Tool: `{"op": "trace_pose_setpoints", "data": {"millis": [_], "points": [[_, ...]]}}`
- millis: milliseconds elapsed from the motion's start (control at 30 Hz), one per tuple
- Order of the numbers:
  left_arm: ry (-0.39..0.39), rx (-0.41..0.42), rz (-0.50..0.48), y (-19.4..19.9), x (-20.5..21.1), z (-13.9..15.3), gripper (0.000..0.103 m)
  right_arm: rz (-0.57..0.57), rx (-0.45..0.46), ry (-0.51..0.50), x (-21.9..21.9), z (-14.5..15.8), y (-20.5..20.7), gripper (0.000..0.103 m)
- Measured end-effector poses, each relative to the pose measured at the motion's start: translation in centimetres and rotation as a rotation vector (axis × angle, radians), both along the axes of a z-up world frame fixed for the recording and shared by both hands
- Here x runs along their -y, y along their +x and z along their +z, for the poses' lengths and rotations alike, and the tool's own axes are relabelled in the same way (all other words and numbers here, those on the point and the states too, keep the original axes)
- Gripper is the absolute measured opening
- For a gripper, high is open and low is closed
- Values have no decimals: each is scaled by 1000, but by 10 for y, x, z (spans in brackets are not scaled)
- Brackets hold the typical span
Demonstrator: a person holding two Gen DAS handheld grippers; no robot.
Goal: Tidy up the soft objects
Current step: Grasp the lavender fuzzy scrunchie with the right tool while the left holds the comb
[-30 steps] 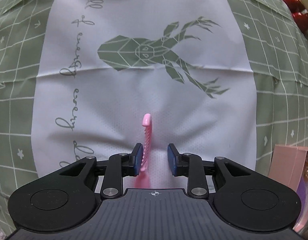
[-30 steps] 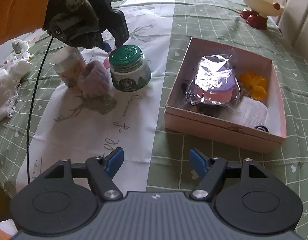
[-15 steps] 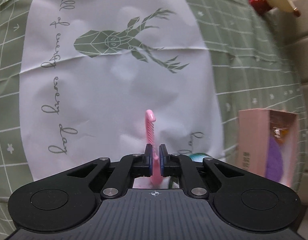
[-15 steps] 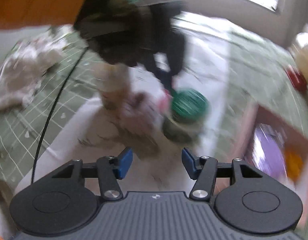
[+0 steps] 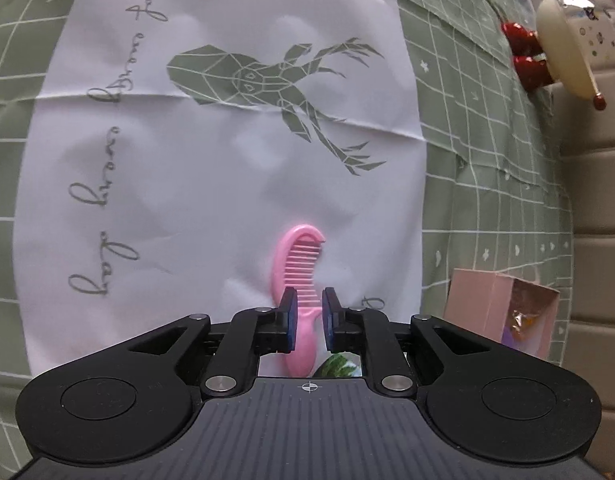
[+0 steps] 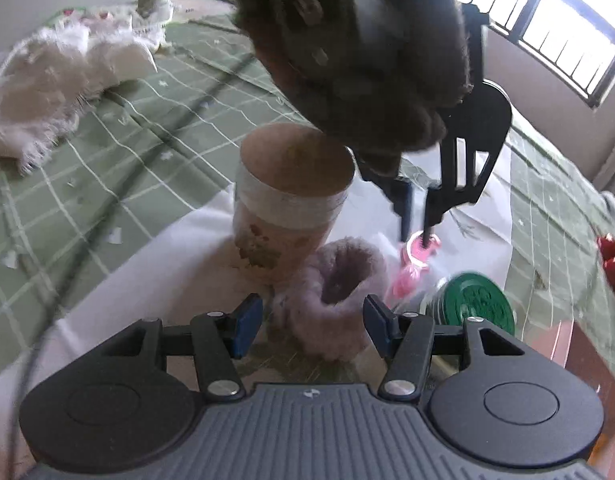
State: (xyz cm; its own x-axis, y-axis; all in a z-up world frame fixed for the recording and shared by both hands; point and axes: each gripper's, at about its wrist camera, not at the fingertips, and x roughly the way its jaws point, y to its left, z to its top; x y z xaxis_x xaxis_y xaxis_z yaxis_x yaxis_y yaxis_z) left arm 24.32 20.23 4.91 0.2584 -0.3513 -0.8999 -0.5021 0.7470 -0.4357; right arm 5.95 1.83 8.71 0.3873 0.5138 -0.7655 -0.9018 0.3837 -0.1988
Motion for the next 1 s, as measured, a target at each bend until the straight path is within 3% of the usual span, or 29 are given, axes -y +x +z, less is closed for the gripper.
{"op": "trace_pose_setpoints", "data": {"millis": [233, 300, 400, 467, 567, 633, 733, 833, 900, 933, 967, 1000], "points": [[268, 17, -39, 9, 24, 0, 20, -59, -110, -16, 51, 1, -14, 56], [289, 27, -69, 13, 30, -3, 24, -67, -124, -31, 62, -1, -17, 56], [259, 43, -94, 18, 41, -7, 39, -84, -152, -42, 75, -7, -18, 56], [252, 61, -126, 22, 49, -9, 60, -101, -172, -50, 82, -11, -18, 57], [271, 67, -191, 27, 63, -13, 80, -134, -212, -65, 89, -19, -17, 57], [313, 59, -275, 31, 78, -14, 84, -148, -232, -70, 93, -23, -17, 57], [366, 31, -365, 28, 91, -15, 84, -153, -225, -65, 97, -23, -20, 57], [313, 28, -321, 27, 79, -15, 80, -163, -229, -56, 99, -21, -20, 57], [269, 5, -227, 28, 61, -14, 64, -167, -225, -52, 100, -20, -20, 57], [265, -15, -189, 28, 51, -14, 43, -167, -221, -51, 100, -19, -19, 57], [277, -32, -174, 28, 45, -13, 30, -168, -217, -49, 100, -18, -18, 57], [260, -24, -180, 27, 41, -13, 30, -170, -215, -47, 100, -18, -18, 57]]}}
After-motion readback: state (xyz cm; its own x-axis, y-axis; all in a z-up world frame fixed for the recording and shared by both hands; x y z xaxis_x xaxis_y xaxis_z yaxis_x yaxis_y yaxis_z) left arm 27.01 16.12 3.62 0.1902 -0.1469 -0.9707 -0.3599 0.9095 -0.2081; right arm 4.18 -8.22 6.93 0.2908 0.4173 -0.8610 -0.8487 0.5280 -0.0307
